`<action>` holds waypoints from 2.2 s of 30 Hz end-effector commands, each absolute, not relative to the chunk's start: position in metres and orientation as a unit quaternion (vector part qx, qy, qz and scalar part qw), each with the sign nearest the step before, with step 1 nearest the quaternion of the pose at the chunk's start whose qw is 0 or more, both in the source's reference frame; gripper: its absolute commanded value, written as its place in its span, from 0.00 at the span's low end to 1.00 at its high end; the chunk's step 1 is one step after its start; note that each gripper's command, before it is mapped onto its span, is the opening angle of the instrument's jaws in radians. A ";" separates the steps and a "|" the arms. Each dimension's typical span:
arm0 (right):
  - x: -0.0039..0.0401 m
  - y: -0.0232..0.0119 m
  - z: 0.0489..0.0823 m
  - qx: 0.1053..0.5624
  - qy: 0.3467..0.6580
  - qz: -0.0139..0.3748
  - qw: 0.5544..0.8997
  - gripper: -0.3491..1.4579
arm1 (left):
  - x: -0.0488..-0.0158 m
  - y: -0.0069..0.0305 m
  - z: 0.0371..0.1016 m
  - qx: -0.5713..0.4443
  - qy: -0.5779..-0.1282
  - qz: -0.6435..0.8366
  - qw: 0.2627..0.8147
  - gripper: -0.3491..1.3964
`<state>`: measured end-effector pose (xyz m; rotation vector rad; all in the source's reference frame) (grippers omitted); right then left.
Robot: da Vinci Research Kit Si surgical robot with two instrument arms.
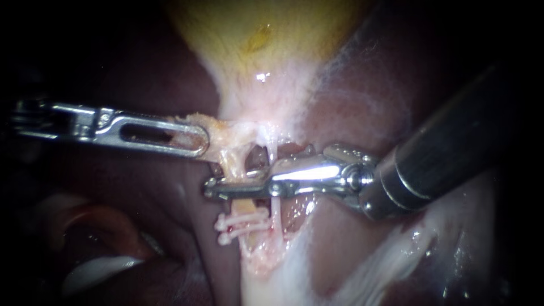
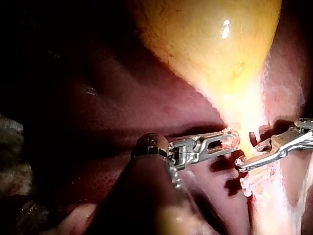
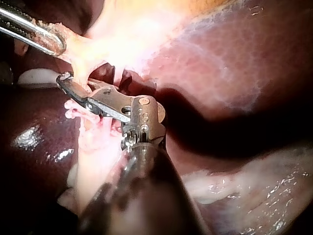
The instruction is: Going back third clip left tube
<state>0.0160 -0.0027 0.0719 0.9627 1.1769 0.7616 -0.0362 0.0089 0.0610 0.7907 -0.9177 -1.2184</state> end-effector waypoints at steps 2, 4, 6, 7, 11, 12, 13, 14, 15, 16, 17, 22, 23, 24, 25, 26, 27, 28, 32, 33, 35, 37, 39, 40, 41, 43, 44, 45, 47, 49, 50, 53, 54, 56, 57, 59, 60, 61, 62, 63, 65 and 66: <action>0.0161 -0.0027 0.0721 0.425 0.520 0.336 0.660 0.00 | -0.0362 0.0088 0.0610 0.349 -0.405 -0.537 0.653 0.00; 0.0160 -0.0028 0.0720 0.425 0.519 0.336 0.661 0.00 | -0.0362 0.0088 0.0610 0.349 -0.405 -0.537 0.653 0.00; 0.0160 -0.0030 0.0719 0.429 0.519 0.325 0.663 0.04 | -0.0362 0.0088 0.0610 0.349 -0.405 -0.537 0.653 0.00; 0.0161 -0.0031 0.0717 0.415 0.532 0.301 0.674 0.16 | -0.0362 0.0088 0.0610 0.349 -0.405 -0.537 0.653 0.00; 0.0167 -0.0035 0.0713 0.380 0.551 0.273 0.691 0.44 | -0.0361 0.0088 0.0610 0.349 -0.405 -0.537 0.653 0.00; 0.0168 -0.0036 0.0712 0.376 0.553 0.270 0.693 0.45 | -0.0361 0.0088 0.0610 0.349 -0.405 -0.536 0.653 0.00; 0.0168 -0.0037 0.0712 0.371 0.556 0.263 0.696 0.46 | -0.0361 0.0088 0.0610 0.349 -0.405 -0.536 0.653 0.00; 0.0168 -0.0038 0.0712 0.367 0.557 0.263 0.697 0.46 | -0.0361 0.0088 0.0610 0.349 -0.405 -0.536 0.653 0.00; 0.0168 -0.0038 0.0712 0.360 0.559 0.261 0.700 0.47 | -0.0361 0.0088 0.0610 0.349 -0.405 -0.536 0.653 0.00; 0.0168 -0.0038 0.0712 0.349 0.562 0.260 0.704 0.47 | -0.0361 0.0088 0.0610 0.349 -0.405 -0.536 0.653 0.00; 0.0168 -0.0038 0.0712 0.348 0.563 0.257 0.704 0.47 | -0.0361 0.0088 0.0610 0.349 -0.405 -0.536 0.653 0.00; 0.0161 -0.0038 0.0714 0.326 0.573 0.233 0.715 0.47 | -0.0361 0.0088 0.0610 0.349 -0.405 -0.536 0.653 0.00; 0.0157 -0.0038 0.0713 0.318 0.576 0.229 0.718 0.47 | -0.0361 0.0088 0.0610 0.349 -0.405 -0.536 0.653 0.00; 0.0153 -0.0037 0.0713 0.312 0.578 0.224 0.720 0.47 | -0.0361 0.0088 0.0610 0.349 -0.405 -0.536 0.653 0.00; 0.0148 -0.0036 0.0712 0.306 0.580 0.218 0.723 0.47 | -0.0360 0.0088 0.0610 0.349 -0.405 -0.536 0.653 0.00; 0.0140 -0.0035 0.0711 0.298 0.583 0.211 0.726 0.47 | -0.0360 0.0088 0.0610 0.349 -0.405 -0.536 0.653 0.00; 0.0134 -0.0034 0.0711 0.291 0.586 0.203 0.729 0.47 | -0.0360 0.0088 0.0610 0.349 -0.405 -0.536 0.653 0.00; 0.0127 -0.0033 0.0710 0.282 0.589 0.193 0.732 0.47 | -0.0360 0.0088 0.0610 0.349 -0.405 -0.536 0.653 0.00; 0.0095 -0.0027 0.0706 0.255 0.598 0.163 0.742 0.47 | -0.0360 0.0088 0.0610 0.349 -0.405 -0.536 0.653 0.00; 0.0084 -0.0024 0.0704 0.250 0.600 0.158 0.743 0.47 | -0.0360 0.0088 0.0610 0.349 -0.405 -0.536 0.653 0.00; 0.0066 -0.0019 0.0698 0.240 0.603 0.148 0.746 0.47 | -0.0359 0.0088 0.0611 0.349 -0.405 -0.536 0.653 0.00; 0.0049 -0.0015 0.0692 0.235 0.605 0.141 0.748 0.47 | -0.0359 0.0088 0.0610 0.349 -0.405 -0.536 0.653 0.00; 0.0030 -0.0010 0.0682 0.233 0.607 0.136 0.748 0.47 | -0.0359 0.0088 0.0610 0.349 -0.405 -0.536 0.653 0.00; 0.0022 -0.0008 0.0678 0.231 0.608 0.132 0.748 0.47 | -0.0359 0.0088 0.0611 0.349 -0.405 -0.536 0.653 0.00; 0.0015 -0.0006 0.0673 0.230 0.608 0.131 0.749 0.47 | -0.0359 0.0088 0.0611 0.349 -0.405 -0.536 0.653 0.00; 0.0000 -0.0002 0.0666 0.227 0.608 0.131 0.749 0.47 | -0.0359 0.0088 0.0611 0.349 -0.405 -0.536 0.653 0.00; -0.0005 0.0000 0.0663 0.226 0.608 0.130 0.750 0.47 | -0.0359 0.0088 0.0611 0.349 -0.405 -0.536 0.653 0.00; -0.0011 0.0002 0.0661 0.225 0.609 0.128 0.750 0.47 | -0.0359 0.0088 0.0611 0.349 -0.405 -0.536 0.653 0.00; -0.0017 0.0004 0.0660 0.226 0.609 0.127 0.749 0.47 | -0.0359 0.0088 0.0611 0.349 -0.405 -0.536 0.653 0.00; -0.0020 0.0003 0.0660 0.227 0.609 0.127 0.749 0.47 | -0.0360 0.0088 0.0613 0.349 -0.405 -0.536 0.653 0.00; -0.0020 0.0003 0.0660 0.226 0.609 0.127 0.750 0.47 | -0.0361 0.0088 0.0614 0.349 -0.405 -0.536 0.654 0.00; -0.0020 0.0001 0.0660 0.228 0.610 0.125 0.749 0.47 | -0.0366 0.0086 0.0624 0.346 -0.406 -0.536 0.654 0.00; -0.0020 0.0001 0.0660 0.228 0.610 0.125 0.749 0.47 | -0.0369 0.0085 0.0628 0.343 -0.406 -0.537 0.655 0.00; -0.0020 0.0001 0.0659 0.228 0.610 0.125 0.749 0.47 | -0.0376 0.0084 0.0638 0.346 -0.407 -0.534 0.655 0.00; -0.0020 0.0001 0.0659 0.228 0.610 0.125 0.749 0.47 | -0.0380 0.0084 0.0643 0.347 -0.408 -0.533 0.655 0.00; -0.0020 0.0000 0.0659 0.228 0.610 0.125 0.749 0.47 | -0.0387 0.0084 0.0651 0.347 -0.408 -0.532 0.656 0.00; -0.0020 0.0000 0.0659 0.228 0.610 0.124 0.749 0.47 | -0.0391 0.0085 0.0655 0.348 -0.406 -0.531 0.657 0.00; -0.0020 -0.0001 0.0658 0.229 0.610 0.124 0.749 0.47 | -0.0397 0.0085 0.0661 0.348 -0.406 -0.531 0.658 0.00; -0.0020 -0.0001 0.0658 0.229 0.610 0.124 0.749 0.47 | -0.0399 0.0086 0.0664 0.348 -0.406 -0.530 0.658 0.00; -0.0020 -0.0001 0.0657 0.229 0.610 0.124 0.749 0.47 | -0.0403 0.0086 0.0668 0.348 -0.406 -0.530 0.658 0.00; -0.0019 -0.0002 0.0657 0.229 0.610 0.124 0.749 0.47 | -0.0408 0.0086 0.0674 0.349 -0.404 -0.528 0.660 0.00; -0.0019 -0.0002 0.0657 0.229 0.610 0.124 0.749 0.47 | -0.0410 0.0086 0.0676 0.348 -0.403 -0.529 0.661 0.00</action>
